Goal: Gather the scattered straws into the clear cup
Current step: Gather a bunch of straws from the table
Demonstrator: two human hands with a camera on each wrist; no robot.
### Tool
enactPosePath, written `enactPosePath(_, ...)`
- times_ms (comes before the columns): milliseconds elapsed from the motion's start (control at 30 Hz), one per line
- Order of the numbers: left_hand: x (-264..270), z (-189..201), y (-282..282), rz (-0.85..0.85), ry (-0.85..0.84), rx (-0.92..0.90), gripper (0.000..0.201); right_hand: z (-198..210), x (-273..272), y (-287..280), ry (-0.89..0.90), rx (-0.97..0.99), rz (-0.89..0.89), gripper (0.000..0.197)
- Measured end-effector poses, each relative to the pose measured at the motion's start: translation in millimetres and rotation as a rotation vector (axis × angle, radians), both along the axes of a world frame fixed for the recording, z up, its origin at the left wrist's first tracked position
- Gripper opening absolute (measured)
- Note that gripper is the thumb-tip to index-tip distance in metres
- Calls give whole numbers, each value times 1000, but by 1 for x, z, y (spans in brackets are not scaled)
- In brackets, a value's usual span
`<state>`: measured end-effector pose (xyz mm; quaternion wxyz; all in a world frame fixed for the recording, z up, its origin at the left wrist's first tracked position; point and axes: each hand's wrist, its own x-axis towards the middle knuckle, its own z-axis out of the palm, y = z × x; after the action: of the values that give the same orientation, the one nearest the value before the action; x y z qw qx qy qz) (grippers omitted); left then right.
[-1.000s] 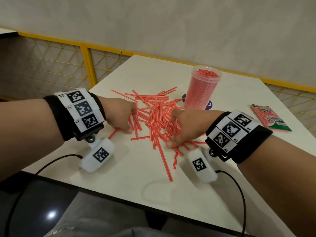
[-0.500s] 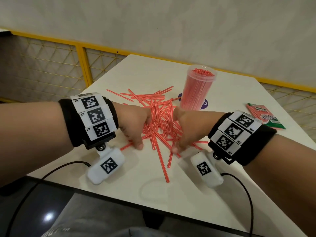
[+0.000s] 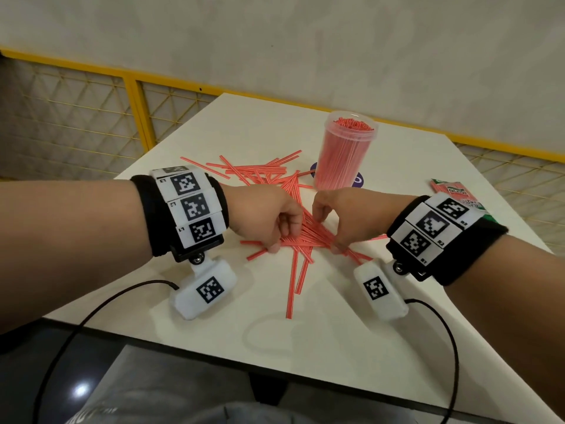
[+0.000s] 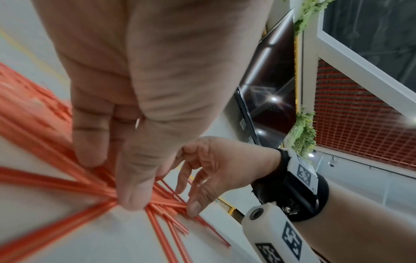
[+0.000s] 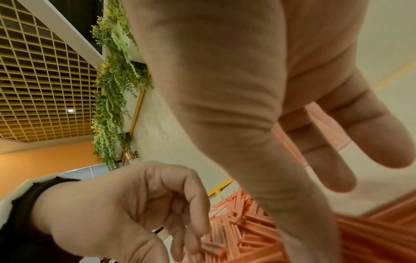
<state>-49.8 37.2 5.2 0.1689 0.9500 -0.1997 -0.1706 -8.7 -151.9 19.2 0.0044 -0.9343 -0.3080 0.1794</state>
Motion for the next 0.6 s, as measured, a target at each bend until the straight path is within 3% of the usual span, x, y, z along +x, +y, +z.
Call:
enactPosePath(100,0,7,7,59,-49,68,58,2,2,-6,-35,-12,-25,57)
enactPosePath(200,-2,11,17,124,68,236,84,1,-1,-7,-51,-161,-33,70)
enactPosePath(267,-5,9,16,185,152,241,90,-2,-3,-6,-45,-225,-20,69)
enactPosePath(400,-14,-1,-3,162,118,287,107,-3,-5,-3,-49,-202,-14,58)
enactPosePath(600,-15,-9,-24,131,104,349,109,-3,-4,-1,-11,-120,-34,59)
